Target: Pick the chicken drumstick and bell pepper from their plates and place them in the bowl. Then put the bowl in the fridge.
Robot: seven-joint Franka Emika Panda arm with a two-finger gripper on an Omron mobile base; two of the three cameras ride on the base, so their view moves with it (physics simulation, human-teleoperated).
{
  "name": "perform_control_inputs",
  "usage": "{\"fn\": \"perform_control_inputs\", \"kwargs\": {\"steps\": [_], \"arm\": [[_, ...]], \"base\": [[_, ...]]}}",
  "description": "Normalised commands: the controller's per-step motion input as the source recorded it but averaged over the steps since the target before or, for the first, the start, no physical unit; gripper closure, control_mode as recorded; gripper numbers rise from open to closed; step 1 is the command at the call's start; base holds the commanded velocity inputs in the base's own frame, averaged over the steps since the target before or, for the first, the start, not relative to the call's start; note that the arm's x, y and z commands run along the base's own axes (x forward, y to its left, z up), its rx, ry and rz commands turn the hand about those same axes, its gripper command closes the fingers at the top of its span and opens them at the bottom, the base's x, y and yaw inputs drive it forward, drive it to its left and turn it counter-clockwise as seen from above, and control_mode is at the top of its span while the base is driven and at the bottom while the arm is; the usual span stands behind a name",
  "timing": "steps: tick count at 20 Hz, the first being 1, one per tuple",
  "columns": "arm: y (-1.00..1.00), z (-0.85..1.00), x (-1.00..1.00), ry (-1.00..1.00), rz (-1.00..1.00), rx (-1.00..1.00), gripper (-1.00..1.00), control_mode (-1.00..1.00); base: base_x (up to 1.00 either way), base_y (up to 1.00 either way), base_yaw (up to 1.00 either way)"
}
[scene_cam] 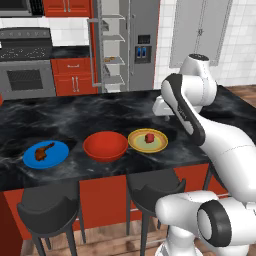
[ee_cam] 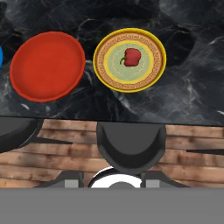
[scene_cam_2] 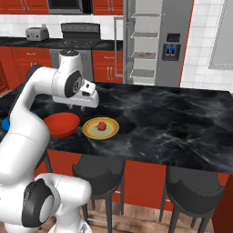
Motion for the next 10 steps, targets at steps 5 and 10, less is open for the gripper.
{"fn": "perform_control_inputs", "kwargs": {"steps": [5,10], "arm": [[0.00,0.00,0.00,0.00,0.00,0.00,-1.00,1.00],[0.00,0.00,0.00,0.00,0.00,0.00,-1.00,1.00]], "base": [[0.00,0.00,0.00],[0.00,0.00,0.00]]}}
